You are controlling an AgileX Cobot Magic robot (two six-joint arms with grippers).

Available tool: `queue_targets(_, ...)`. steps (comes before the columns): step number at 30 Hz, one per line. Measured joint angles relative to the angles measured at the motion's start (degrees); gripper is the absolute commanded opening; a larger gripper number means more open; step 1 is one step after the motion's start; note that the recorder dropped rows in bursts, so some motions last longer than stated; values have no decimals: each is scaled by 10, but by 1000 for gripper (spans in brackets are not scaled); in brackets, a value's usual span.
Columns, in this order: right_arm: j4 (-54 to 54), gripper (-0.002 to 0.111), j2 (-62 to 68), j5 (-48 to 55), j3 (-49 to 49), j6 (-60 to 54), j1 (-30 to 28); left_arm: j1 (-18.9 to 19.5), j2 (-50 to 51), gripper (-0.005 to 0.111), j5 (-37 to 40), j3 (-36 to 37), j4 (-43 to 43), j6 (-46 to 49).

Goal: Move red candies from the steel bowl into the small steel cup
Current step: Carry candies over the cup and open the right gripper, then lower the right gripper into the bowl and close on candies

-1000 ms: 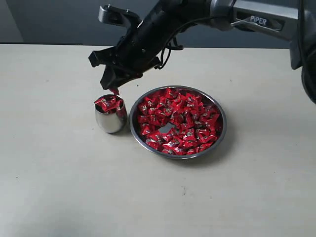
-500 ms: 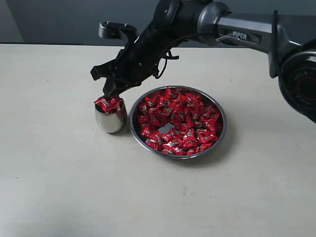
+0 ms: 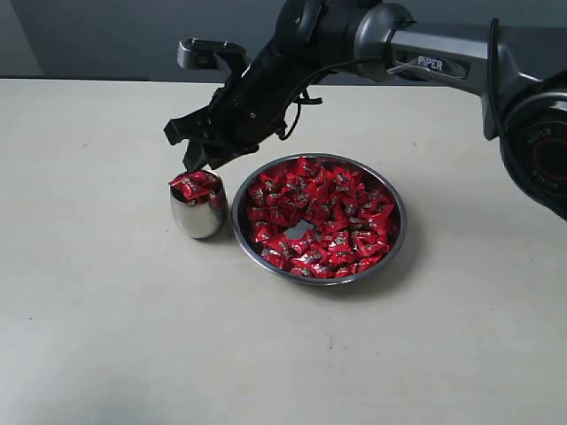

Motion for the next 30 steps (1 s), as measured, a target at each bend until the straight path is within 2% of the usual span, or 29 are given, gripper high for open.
queue_targets(7,-35,37,-16,23,0,22,-9,0,0,0,0,0,0,0)
queue_targets(11,-138,37,-42,68,0,93,-39,0,0,0,0,0,0,0)
queue_targets(14,-169,37,-50,108,0,109,-64,0,0,0,0,0,0,0)
queue_targets(30,-177,37,-83,100,129,110,-73,0,0,0,0,0,0,0)
